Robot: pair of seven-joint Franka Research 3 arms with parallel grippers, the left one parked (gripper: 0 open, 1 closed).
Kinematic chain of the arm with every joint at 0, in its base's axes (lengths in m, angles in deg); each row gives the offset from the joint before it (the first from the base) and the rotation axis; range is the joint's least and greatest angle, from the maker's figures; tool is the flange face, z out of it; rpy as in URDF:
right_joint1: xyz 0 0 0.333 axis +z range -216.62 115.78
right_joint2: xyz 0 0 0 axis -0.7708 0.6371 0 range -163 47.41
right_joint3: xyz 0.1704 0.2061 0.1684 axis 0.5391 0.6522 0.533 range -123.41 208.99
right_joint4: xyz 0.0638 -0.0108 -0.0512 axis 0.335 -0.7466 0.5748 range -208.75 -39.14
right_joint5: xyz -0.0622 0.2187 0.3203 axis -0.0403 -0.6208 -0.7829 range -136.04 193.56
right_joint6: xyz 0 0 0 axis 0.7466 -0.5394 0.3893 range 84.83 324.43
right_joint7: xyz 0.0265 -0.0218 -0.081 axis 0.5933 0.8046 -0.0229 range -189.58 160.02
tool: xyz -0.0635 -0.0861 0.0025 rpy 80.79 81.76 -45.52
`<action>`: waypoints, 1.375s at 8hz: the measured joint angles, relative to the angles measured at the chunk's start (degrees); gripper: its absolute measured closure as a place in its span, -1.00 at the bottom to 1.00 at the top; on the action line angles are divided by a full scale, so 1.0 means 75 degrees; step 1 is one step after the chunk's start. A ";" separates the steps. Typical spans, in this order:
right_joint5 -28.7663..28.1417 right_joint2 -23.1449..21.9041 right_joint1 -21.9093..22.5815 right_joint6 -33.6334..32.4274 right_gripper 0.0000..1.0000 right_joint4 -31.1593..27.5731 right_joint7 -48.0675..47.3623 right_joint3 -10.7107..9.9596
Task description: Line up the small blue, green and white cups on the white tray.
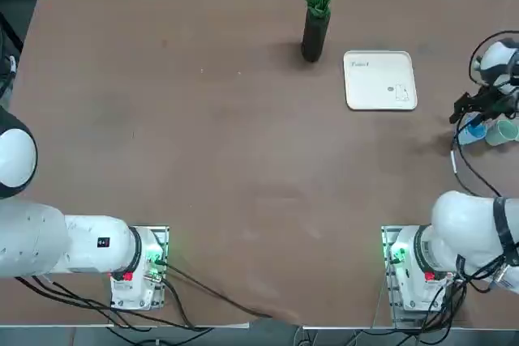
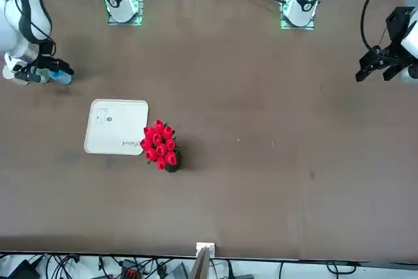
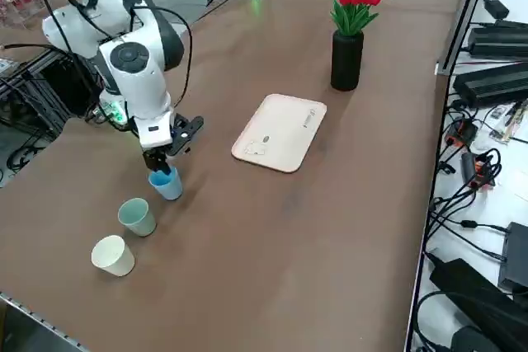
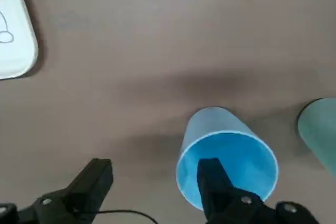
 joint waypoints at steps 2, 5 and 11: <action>0.0000 0.0145 -0.0147 0.0247 -0.76 -0.0056 0.0005 0.0000; 0.0000 0.0228 -0.0239 0.0319 0.42 -0.0056 0.0014 0.0001; 0.0068 0.0041 -0.0293 0.0075 0.90 0.0157 -0.0011 0.0145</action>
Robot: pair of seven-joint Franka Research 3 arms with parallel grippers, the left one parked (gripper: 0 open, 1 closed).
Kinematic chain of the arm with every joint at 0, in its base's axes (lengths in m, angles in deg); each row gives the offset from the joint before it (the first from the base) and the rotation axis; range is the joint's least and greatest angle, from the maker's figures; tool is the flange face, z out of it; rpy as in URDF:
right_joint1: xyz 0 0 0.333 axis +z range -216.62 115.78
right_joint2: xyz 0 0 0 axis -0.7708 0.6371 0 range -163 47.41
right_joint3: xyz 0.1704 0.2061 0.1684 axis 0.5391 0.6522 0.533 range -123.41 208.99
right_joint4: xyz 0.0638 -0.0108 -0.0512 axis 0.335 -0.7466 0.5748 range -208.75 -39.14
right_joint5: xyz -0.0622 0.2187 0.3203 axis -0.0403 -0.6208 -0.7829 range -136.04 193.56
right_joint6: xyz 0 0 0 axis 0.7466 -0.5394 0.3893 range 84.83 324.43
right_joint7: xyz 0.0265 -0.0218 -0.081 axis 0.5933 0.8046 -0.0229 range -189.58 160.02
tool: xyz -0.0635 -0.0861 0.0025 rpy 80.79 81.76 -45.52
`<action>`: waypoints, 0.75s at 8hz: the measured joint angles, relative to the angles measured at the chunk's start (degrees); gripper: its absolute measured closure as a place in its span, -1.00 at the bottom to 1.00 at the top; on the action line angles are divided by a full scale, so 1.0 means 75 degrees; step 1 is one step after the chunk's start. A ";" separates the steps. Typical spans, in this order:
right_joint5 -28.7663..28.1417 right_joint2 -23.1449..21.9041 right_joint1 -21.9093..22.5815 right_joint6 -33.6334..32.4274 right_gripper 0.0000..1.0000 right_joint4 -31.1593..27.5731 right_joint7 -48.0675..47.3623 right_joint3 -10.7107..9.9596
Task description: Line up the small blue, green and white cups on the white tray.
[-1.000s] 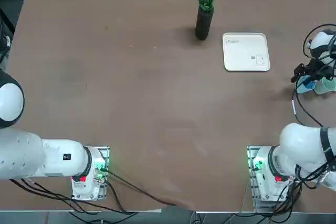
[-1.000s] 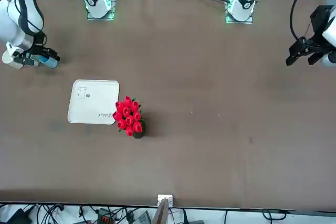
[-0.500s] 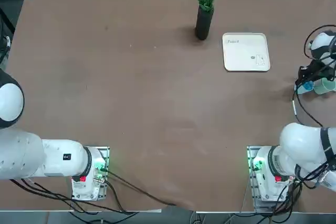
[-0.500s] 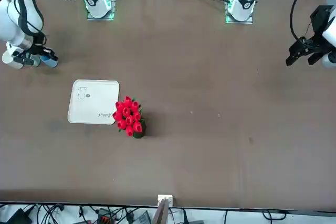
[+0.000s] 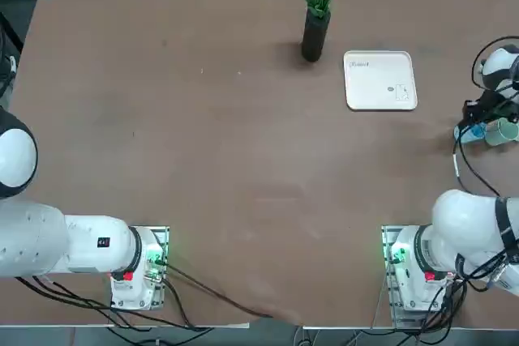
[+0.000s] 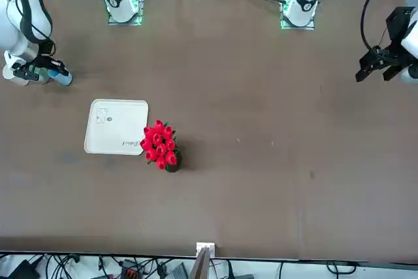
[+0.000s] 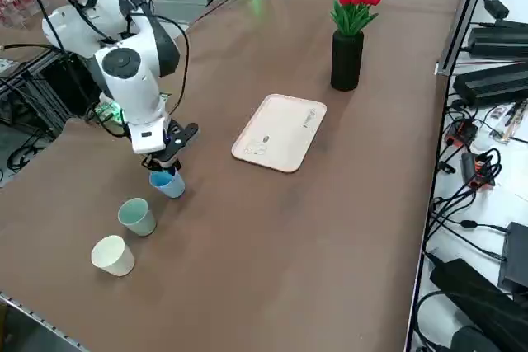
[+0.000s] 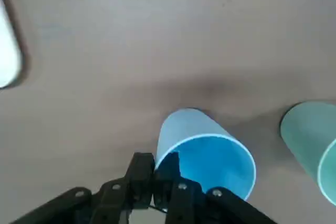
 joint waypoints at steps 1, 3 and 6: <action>-0.0004 -0.0142 0.0090 -0.0614 0.90 0.0327 -0.0055 0.0163; -0.0091 -0.0336 0.0855 -0.2328 0.93 0.1571 -0.0656 0.0526; -0.0184 0.0333 0.3000 -0.3324 0.93 0.3307 -0.2481 0.0727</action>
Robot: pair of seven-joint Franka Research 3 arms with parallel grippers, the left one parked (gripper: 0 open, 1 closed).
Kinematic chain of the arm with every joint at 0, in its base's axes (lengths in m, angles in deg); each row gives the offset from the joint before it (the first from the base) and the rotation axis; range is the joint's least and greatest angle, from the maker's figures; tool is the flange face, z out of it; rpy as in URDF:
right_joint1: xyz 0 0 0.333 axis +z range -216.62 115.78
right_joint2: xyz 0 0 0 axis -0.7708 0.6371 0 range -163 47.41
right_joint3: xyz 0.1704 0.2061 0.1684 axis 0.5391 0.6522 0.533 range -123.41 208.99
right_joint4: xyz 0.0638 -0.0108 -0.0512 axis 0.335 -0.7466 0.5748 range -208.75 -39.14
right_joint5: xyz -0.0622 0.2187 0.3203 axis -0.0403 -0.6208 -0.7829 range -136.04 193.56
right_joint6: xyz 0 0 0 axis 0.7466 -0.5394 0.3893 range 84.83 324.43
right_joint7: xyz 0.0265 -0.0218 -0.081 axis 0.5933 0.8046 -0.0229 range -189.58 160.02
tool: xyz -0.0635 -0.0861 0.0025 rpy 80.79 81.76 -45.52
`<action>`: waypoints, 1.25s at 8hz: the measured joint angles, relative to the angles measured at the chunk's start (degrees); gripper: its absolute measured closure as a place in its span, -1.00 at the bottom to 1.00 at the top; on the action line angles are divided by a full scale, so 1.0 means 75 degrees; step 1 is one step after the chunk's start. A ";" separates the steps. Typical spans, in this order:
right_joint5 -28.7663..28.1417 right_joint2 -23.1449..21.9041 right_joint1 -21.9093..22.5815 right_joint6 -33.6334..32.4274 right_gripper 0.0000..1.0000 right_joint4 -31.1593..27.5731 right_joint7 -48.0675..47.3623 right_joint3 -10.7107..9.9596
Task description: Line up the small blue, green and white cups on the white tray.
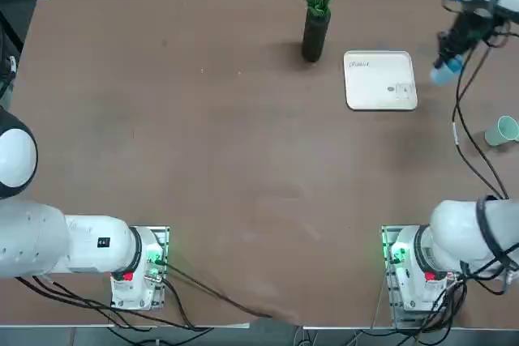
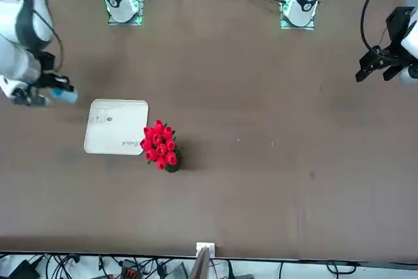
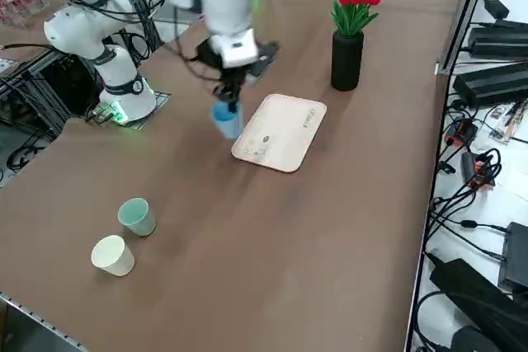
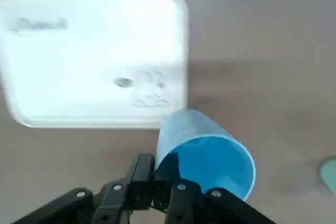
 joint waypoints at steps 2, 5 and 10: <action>-0.0220 0.0941 0.1177 0.0028 0.93 0.0769 -0.1351 0.0018; -0.0265 0.2254 0.2418 0.0490 0.93 0.1598 -0.3047 0.0014; -0.0260 0.2844 0.2853 0.1061 0.93 0.1675 -0.3603 -0.0017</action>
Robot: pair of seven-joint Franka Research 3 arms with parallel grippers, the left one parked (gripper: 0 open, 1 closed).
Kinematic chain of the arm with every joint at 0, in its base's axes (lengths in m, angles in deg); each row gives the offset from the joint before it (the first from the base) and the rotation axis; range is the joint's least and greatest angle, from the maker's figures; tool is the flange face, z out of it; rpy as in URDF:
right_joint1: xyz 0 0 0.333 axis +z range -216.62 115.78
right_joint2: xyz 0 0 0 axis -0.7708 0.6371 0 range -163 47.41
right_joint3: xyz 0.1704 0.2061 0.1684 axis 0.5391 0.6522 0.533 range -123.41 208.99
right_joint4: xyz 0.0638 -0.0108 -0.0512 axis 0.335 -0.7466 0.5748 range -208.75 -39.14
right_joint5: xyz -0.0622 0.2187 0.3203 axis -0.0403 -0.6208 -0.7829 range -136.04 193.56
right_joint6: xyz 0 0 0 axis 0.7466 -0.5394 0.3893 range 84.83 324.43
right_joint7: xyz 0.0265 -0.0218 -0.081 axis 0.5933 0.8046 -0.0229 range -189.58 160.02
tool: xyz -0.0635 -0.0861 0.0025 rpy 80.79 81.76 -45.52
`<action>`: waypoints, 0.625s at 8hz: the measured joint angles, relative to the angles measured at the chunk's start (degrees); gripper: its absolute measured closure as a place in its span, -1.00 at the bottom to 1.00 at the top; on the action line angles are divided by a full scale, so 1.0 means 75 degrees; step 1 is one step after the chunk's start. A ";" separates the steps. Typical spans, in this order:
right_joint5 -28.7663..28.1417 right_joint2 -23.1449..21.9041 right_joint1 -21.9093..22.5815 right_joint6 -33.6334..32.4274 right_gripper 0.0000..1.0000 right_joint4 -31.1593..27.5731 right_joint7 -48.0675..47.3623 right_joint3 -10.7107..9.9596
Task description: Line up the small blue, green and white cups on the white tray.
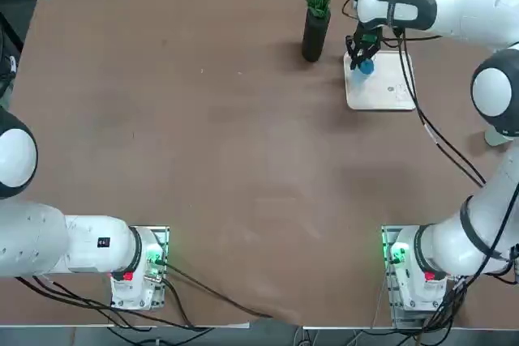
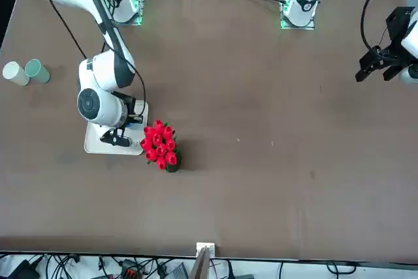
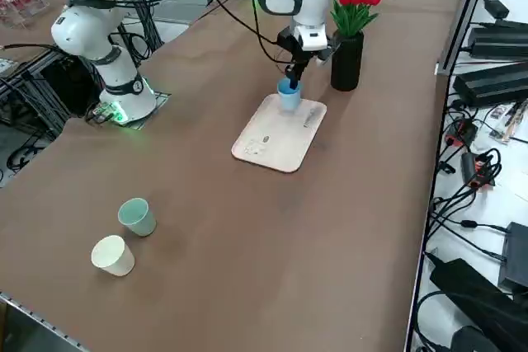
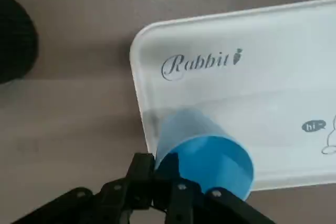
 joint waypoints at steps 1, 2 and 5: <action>0.0020 0.0027 0.0002 0.0082 0.93 0.0000 0.0000 -0.0035; 0.0076 0.0029 0.0002 0.0132 0.93 0.0001 0.0000 -0.0071; 0.0145 0.0151 0.0003 0.0337 0.83 0.0001 -0.0008 -0.0095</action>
